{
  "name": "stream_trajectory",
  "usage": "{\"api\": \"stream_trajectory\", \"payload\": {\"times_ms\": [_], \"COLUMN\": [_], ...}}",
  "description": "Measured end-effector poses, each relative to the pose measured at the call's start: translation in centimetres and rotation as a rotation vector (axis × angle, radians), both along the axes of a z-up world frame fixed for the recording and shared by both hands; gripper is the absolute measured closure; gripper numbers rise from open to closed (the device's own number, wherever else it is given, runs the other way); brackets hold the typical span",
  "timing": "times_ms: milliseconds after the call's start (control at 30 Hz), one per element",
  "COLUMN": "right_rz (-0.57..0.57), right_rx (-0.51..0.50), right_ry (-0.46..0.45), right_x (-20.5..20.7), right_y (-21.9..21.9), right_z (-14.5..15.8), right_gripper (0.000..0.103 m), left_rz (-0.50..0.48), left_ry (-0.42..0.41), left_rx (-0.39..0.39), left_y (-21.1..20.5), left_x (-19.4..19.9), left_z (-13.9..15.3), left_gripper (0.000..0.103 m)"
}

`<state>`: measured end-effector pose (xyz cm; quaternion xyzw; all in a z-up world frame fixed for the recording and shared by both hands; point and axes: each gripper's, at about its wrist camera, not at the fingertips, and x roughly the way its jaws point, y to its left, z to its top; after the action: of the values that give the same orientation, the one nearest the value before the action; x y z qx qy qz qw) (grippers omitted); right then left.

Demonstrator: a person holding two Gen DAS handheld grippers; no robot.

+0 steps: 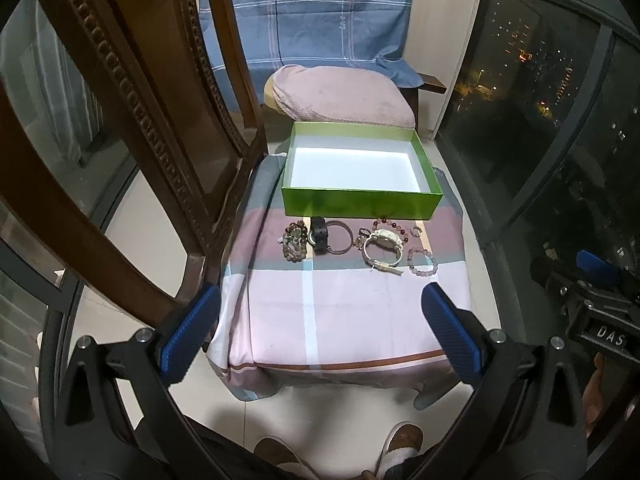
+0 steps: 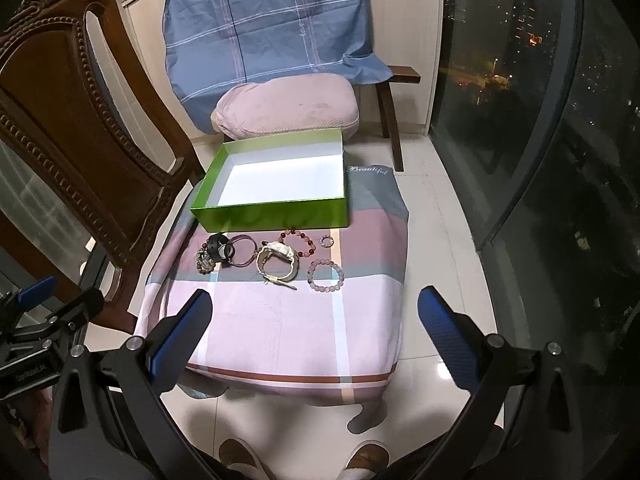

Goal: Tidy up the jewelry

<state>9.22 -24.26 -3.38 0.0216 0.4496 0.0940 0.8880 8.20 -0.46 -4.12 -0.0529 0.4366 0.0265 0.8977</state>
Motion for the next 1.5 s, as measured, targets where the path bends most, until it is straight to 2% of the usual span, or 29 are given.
{"api": "stream_trajectory", "payload": {"times_ms": [233,533,800,1033,1133,1200,1267,1333,1400,1500], "right_rz": [0.003,0.019,0.020,0.030,0.031,0.046,0.067,0.092,0.131,0.087], "right_rx": [-0.027,-0.057,-0.019,-0.037,-0.040,-0.015,-0.007,-0.015,-0.020,-0.108], "right_ry": [-0.036,-0.104,-0.075,-0.119,-0.159,-0.224,-0.262,-0.261,-0.278,-0.335], "right_x": [-0.6,-1.1,-1.0,-2.7,-4.1,-5.9,-7.1,-8.2,-8.7,-8.8], "right_y": [0.3,0.2,-0.3,-0.2,-0.1,-0.4,-0.3,-0.1,0.1,0.0], "right_z": [0.4,0.9,-0.4,1.1,2.1,2.8,2.9,2.1,1.4,-0.1], "right_gripper": [0.003,0.003,0.003,0.003,0.003,0.003,0.003,0.003,0.003,0.003], "left_rz": [0.011,0.037,0.017,0.011,0.006,0.006,0.002,-0.035,-0.028,-0.025], "left_ry": [0.010,-0.018,0.003,-0.002,-0.047,-0.142,-0.186,-0.232,-0.272,-0.327], "left_rx": [0.017,0.003,0.033,0.034,0.039,0.051,0.065,0.060,0.076,0.083], "left_y": [0.5,2.6,1.7,0.7,0.3,-0.1,-0.6,-1.1,-1.3,-1.1], "left_x": [0.2,0.8,0.8,-0.4,-1.6,-3.3,-4.4,-5.5,-6.2,-6.3], "left_z": [0.0,1.5,0.5,0.5,1.1,1.6,1.7,1.8,1.7,1.0], "left_gripper": [0.004,0.004,0.004,0.004,0.004,0.004,0.004,0.004,0.004,0.004]}}
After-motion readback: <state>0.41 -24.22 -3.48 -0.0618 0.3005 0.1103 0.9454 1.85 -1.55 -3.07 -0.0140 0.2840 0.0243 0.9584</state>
